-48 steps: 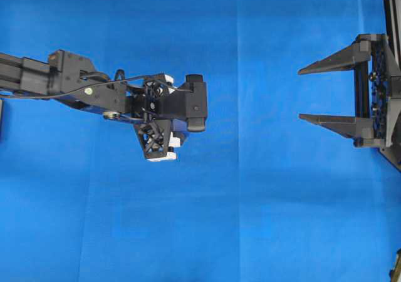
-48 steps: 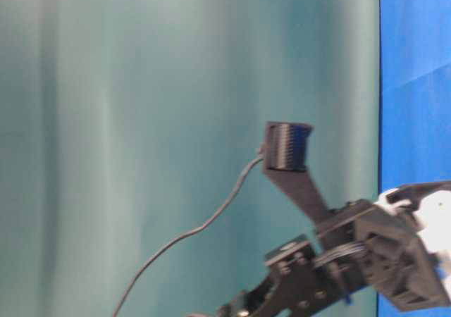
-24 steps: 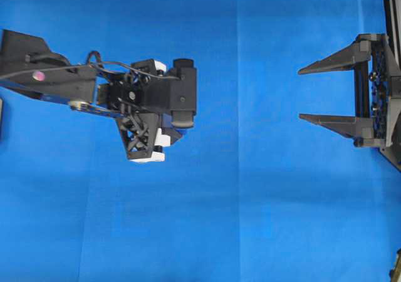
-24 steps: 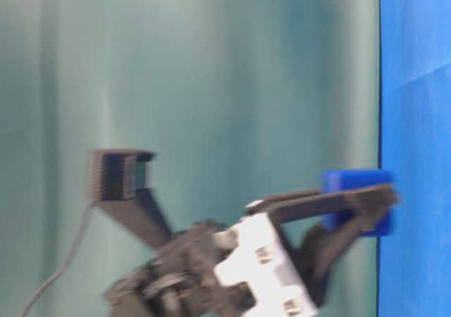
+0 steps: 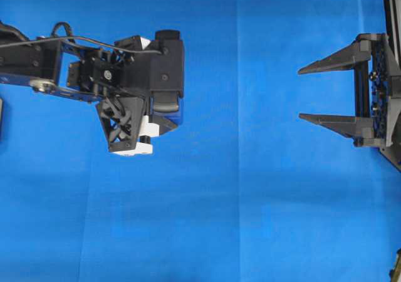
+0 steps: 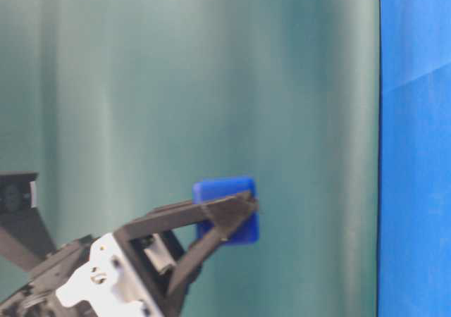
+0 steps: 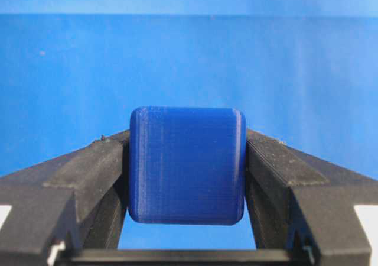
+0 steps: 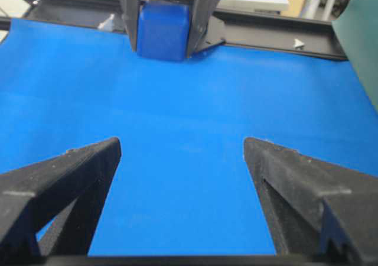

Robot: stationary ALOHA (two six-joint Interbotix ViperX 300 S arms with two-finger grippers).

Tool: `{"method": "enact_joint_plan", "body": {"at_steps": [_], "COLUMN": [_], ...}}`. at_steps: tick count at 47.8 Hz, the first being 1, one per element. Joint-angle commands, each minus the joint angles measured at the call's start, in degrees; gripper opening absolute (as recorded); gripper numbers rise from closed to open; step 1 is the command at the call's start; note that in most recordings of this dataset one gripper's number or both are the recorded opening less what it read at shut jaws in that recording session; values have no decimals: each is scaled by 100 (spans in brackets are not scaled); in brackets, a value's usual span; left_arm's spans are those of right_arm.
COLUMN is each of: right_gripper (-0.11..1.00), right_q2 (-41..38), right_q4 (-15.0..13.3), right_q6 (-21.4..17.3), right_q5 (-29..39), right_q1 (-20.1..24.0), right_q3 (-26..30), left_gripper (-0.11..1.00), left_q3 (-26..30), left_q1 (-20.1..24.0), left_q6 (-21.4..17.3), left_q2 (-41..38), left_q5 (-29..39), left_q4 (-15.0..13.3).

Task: Handover the blue block to the right arm after grasping it with the left arm, then place it in the designated position.
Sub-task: 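Lift the blue cube with the left gripper and raise it upright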

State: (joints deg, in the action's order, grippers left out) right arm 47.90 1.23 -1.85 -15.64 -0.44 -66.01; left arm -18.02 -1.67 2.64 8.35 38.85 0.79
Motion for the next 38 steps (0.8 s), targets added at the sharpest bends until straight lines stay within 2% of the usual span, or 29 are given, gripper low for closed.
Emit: {"method": "enact_joint_plan", "body": {"at_steps": [1,38], "right_gripper": [98,98], "right_q2": [-18,-53], "right_q4": [18,9], "right_q6": [-9,0], "right_q5": [-44,-35], "right_q1": [-9,-9], "right_q3": [176,202], "left_gripper": [49,49], "left_q3": [185,229], "left_q1": [-18,-18], "left_q6": [-9,0], "left_q2": [185,281], "left_q5": [62,167], "left_q4": [9,18]}}
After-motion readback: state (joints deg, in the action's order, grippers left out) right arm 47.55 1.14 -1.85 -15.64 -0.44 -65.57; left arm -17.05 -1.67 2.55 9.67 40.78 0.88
